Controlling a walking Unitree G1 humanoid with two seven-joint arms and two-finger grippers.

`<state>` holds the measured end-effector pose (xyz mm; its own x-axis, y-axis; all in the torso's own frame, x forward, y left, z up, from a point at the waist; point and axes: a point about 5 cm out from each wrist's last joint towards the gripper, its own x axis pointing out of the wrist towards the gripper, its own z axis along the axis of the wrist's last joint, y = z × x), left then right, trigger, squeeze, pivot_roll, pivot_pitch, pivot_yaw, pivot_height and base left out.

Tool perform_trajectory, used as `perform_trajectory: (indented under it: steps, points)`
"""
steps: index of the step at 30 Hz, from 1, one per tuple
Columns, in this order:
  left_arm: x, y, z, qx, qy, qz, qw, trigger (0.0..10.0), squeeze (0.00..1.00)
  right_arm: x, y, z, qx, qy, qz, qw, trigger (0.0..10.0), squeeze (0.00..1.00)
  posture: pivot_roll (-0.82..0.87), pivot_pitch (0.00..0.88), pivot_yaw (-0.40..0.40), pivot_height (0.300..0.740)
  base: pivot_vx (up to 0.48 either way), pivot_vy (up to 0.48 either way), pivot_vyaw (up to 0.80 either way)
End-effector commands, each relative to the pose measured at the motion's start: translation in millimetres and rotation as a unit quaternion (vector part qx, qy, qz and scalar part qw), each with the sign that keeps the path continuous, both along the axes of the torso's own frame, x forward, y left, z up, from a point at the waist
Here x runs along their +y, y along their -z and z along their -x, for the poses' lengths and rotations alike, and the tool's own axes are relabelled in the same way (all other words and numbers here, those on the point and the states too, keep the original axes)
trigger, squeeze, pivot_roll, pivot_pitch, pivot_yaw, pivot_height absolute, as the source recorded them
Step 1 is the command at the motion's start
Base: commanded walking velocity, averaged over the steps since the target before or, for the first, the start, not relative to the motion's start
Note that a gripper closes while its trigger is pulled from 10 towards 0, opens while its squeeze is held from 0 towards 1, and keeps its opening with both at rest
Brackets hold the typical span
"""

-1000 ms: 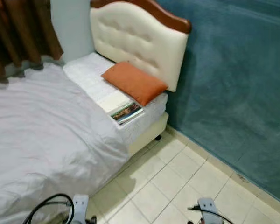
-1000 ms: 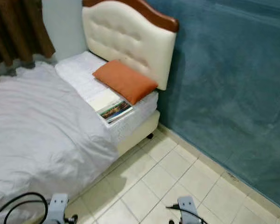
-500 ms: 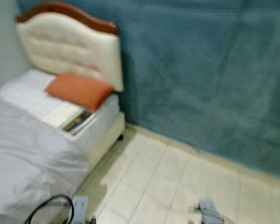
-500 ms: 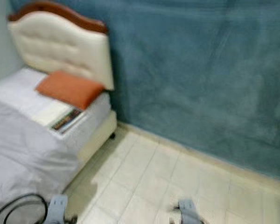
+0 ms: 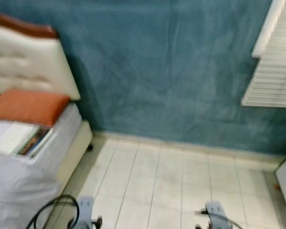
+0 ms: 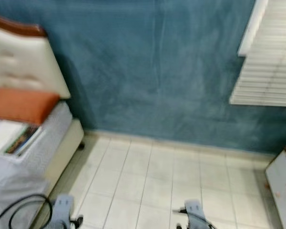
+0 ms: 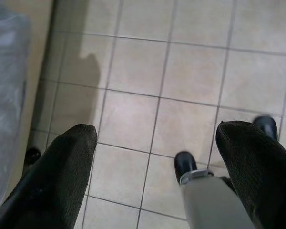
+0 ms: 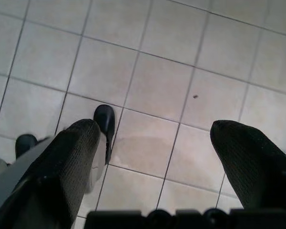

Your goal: Clean up the room

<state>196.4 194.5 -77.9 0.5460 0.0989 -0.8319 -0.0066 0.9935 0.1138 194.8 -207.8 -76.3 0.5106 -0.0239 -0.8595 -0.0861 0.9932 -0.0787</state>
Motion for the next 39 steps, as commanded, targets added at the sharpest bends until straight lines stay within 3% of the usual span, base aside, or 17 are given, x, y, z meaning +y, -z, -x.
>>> perform_trajectory:
  steps: [1,18,39]
  points:
    - [-23.0,-15.7,-32.1,-0.011,0.188,-0.05,0.981,10.0,0.0,-0.3,-5.0,-10.3,0.006,-0.023,0.033,0.999,10.0,0.0,-0.2,0.0,0.091,0.74,0.0,0.0,-0.76]
    - [-26.3,-15.9,-32.1,-0.021,0.198,-0.037,0.979,10.0,0.0,-1.2,-5.2,-10.1,-0.006,-0.014,0.033,0.999,10.0,0.0,-0.23,0.0,0.104,0.74,0.0,0.0,-0.72]
    - [-28.4,-14.3,-29.0,-0.026,0.204,-0.027,0.978,10.0,0.0,-2.6,-3.2,-5.8,-0.006,-0.011,0.034,0.999,10.0,0.0,-0.24,0.0,0.11,0.74,0.48,0.0,0.0]
